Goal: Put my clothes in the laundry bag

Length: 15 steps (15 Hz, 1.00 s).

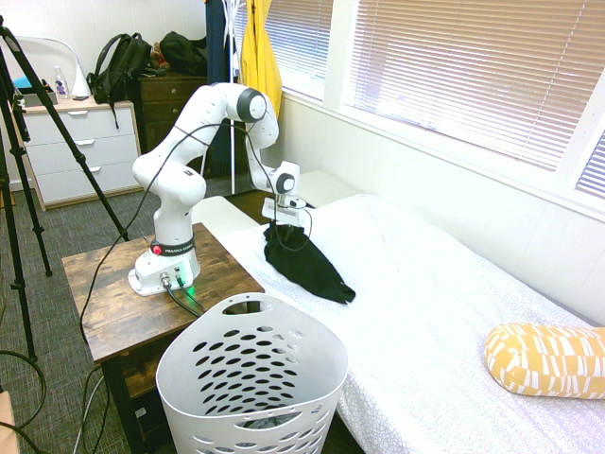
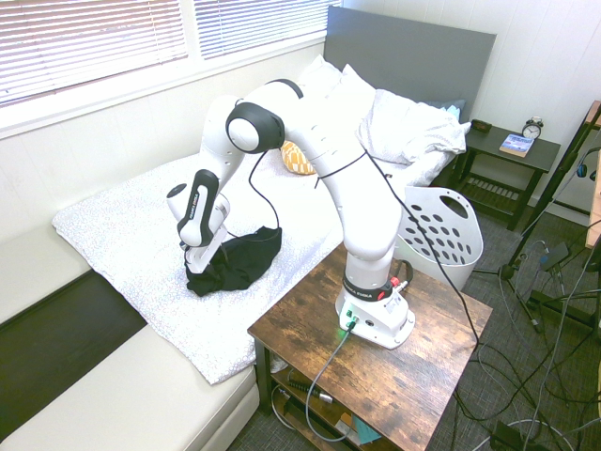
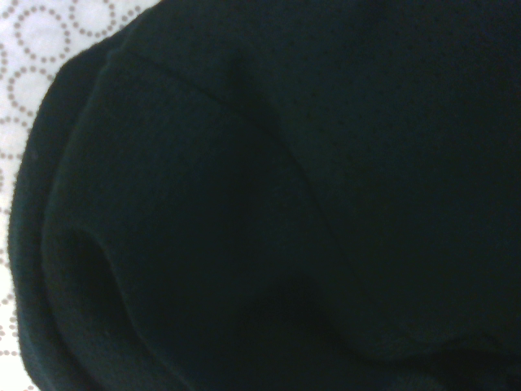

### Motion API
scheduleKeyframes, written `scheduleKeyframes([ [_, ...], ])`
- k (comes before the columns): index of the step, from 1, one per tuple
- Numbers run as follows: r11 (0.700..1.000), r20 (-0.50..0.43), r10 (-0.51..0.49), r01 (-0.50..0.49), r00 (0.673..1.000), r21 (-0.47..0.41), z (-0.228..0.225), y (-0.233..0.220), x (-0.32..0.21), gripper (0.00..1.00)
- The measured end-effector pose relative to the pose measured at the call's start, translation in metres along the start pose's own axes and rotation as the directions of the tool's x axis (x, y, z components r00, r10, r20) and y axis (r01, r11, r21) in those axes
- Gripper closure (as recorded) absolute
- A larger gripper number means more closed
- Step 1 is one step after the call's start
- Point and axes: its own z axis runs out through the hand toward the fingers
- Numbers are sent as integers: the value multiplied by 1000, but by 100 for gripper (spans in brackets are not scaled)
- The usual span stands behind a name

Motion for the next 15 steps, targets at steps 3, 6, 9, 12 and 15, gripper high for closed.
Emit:
scheduleKeyframes([
  [3,1000,9,19,-19,1000,9,0,1,1,100],
  [6,1000,13,26,-26,1000,10,1,3,2,100],
  [9,999,20,43,-43,999,19,1,4,4,100],
  [12,994,44,89,-92,995,63,-7,9,15,100],
  [15,976,91,149,-162,985,145,-34,17,29,100],
])
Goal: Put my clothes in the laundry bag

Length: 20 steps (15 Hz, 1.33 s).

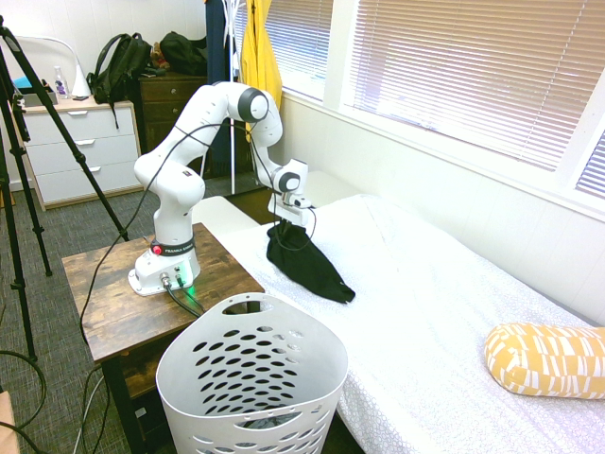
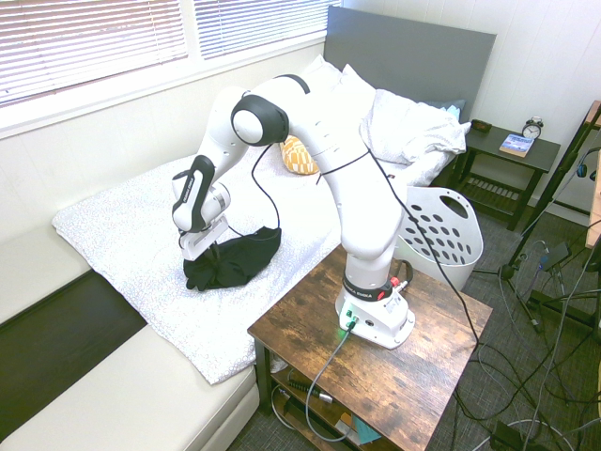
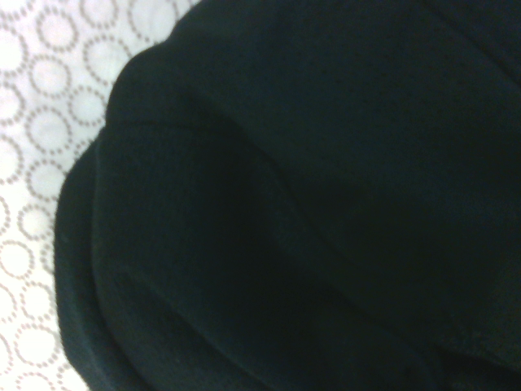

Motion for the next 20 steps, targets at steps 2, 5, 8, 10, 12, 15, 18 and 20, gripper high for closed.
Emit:
scheduleKeyframes([
  [2,995,59,45,-50,997,90,-38,2,8,100],
  [5,976,122,88,-110,989,190,-103,10,21,100],
  [8,982,199,100,-129,975,139,-167,37,28,100],
  [10,989,203,105,-123,974,78,-219,57,31,100],
  [12,995,176,93,-98,980,22,-267,73,29,100],
  [15,996,119,70,-62,990,-68,-322,99,26,100],
  [18,983,86,62,-45,994,-180,-376,142,19,100],
  [20,960,86,52,-26,995,-277,-412,179,4,100],
])
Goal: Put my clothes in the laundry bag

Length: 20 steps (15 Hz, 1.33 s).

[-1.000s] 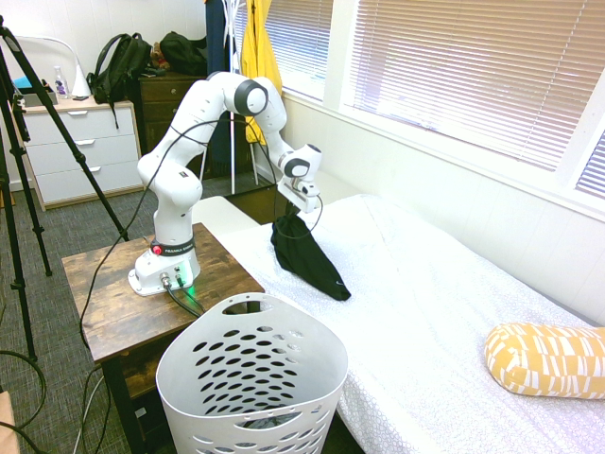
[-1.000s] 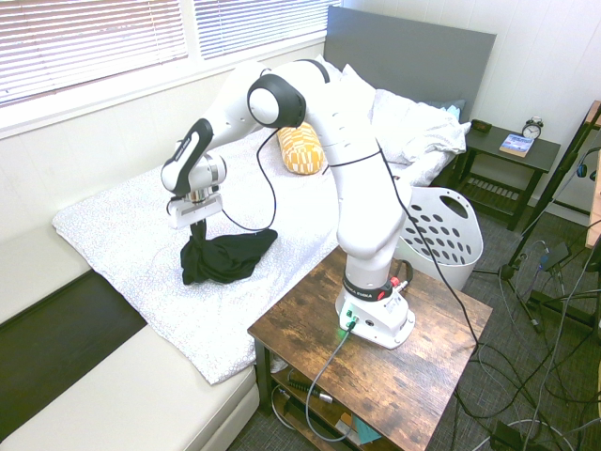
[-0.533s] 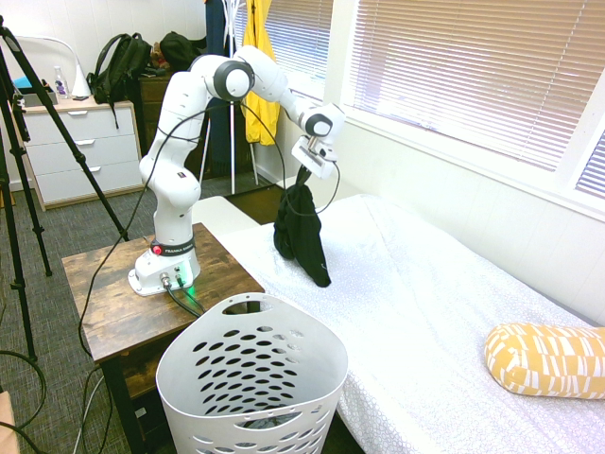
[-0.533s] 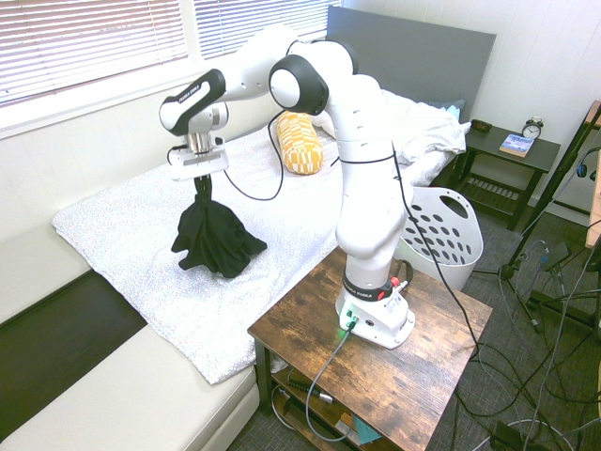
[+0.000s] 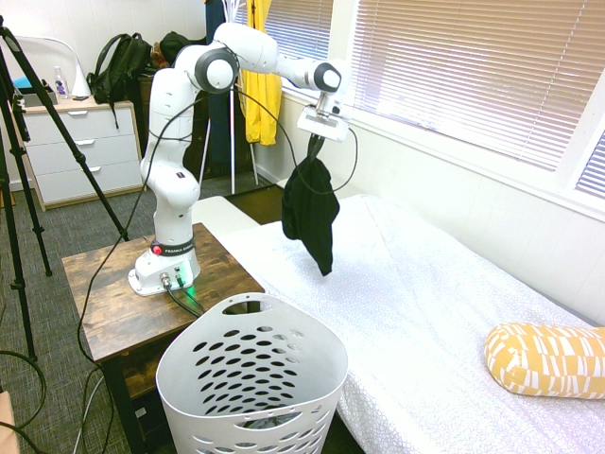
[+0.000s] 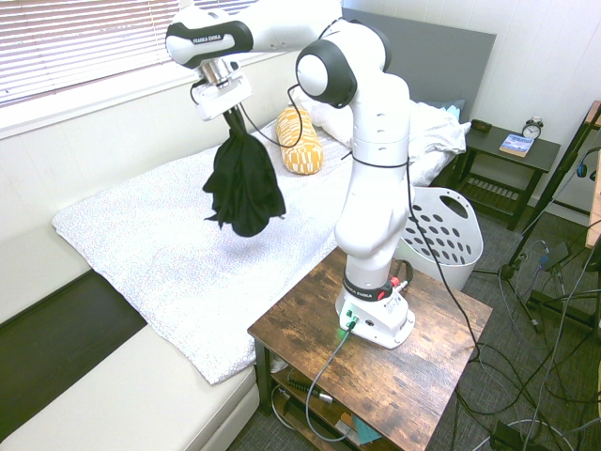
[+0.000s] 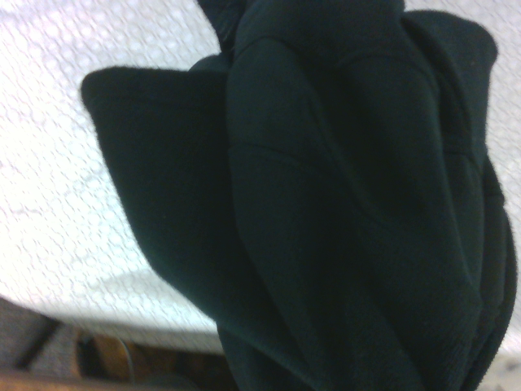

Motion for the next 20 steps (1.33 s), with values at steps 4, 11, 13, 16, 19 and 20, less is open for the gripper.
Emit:
scheduleKeyframes([
  [4,982,56,-7,17,998,-190,-41,114,-43,100],
  [11,907,280,137,-6,950,-421,3,303,-67,100],
  [13,884,368,192,2,910,-467,48,352,-71,100],
  [16,870,445,222,30,867,-493,120,386,-72,100],
  [19,852,441,242,28,864,-523,186,399,-64,100],
  [20,845,441,249,29,862,-534,208,403,-63,100],
])
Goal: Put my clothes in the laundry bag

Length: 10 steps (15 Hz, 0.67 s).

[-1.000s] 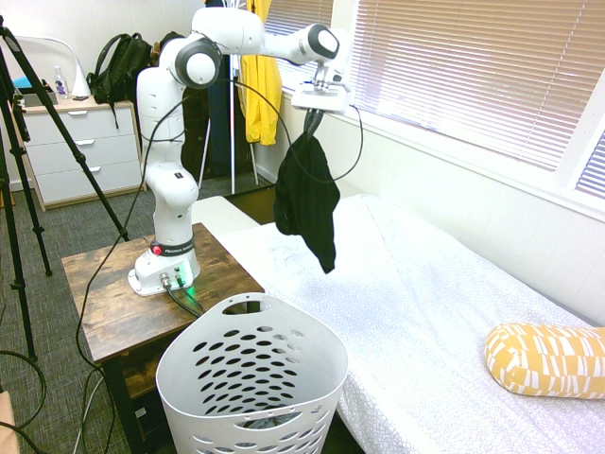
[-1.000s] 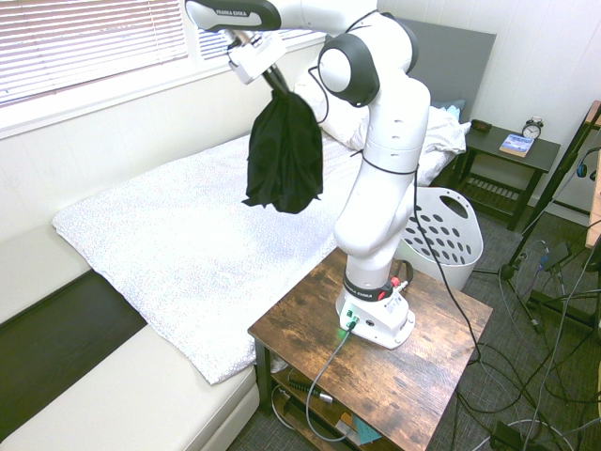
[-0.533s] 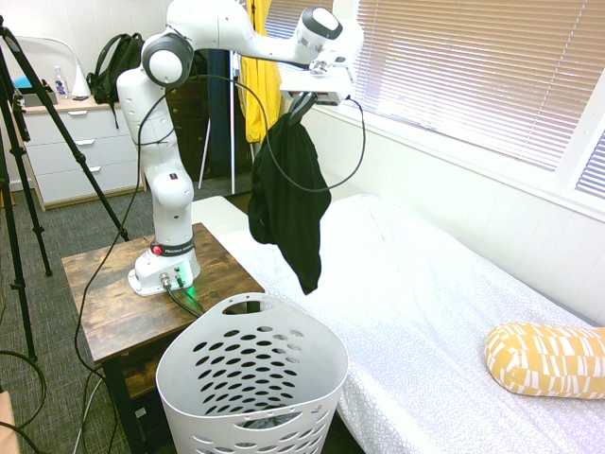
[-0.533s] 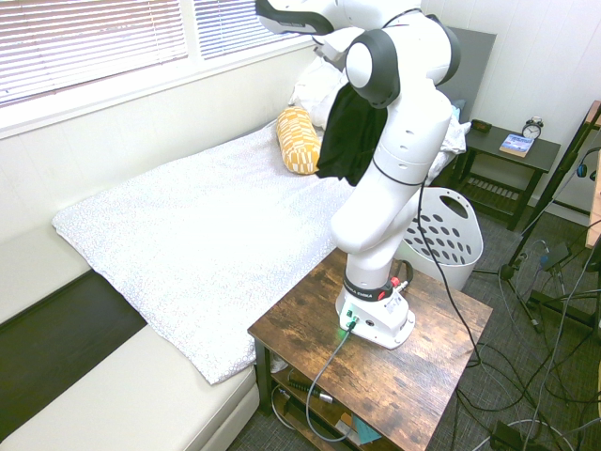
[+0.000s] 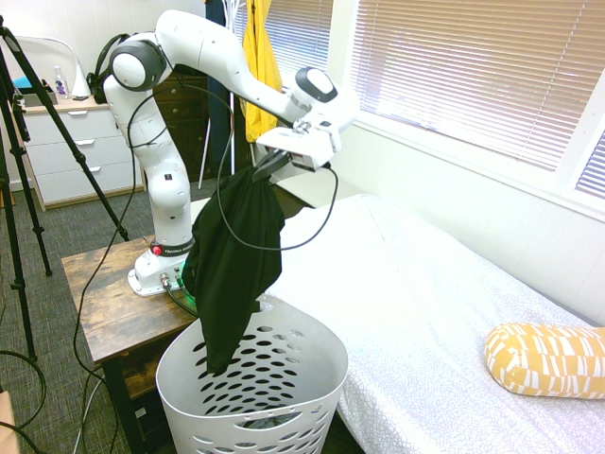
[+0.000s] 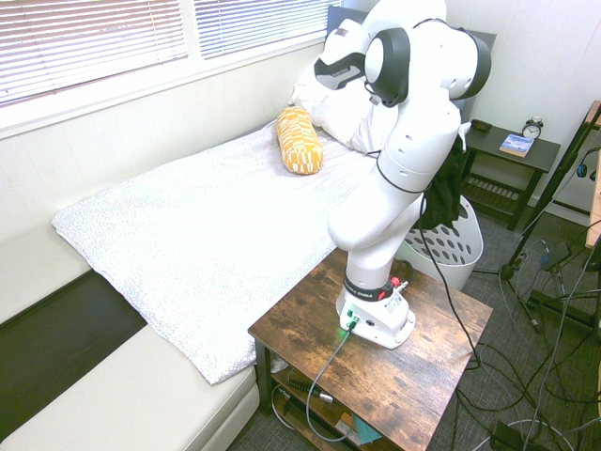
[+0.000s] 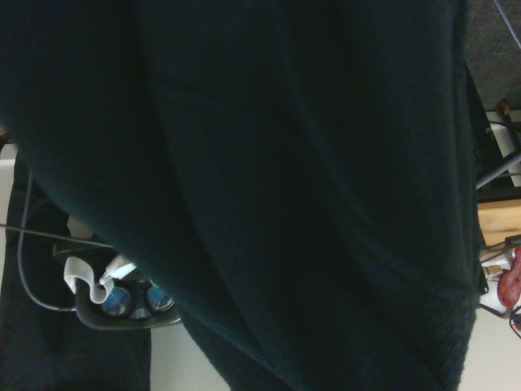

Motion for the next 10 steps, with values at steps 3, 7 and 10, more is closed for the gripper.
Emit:
scheduleKeyframes([
  [3,998,29,25,-24,999,-51,52,-16,29,100],
  [7,990,45,59,-53,997,-134,94,-29,57,0],
  [10,984,25,92,-87,995,-156,125,-49,81,0],
])
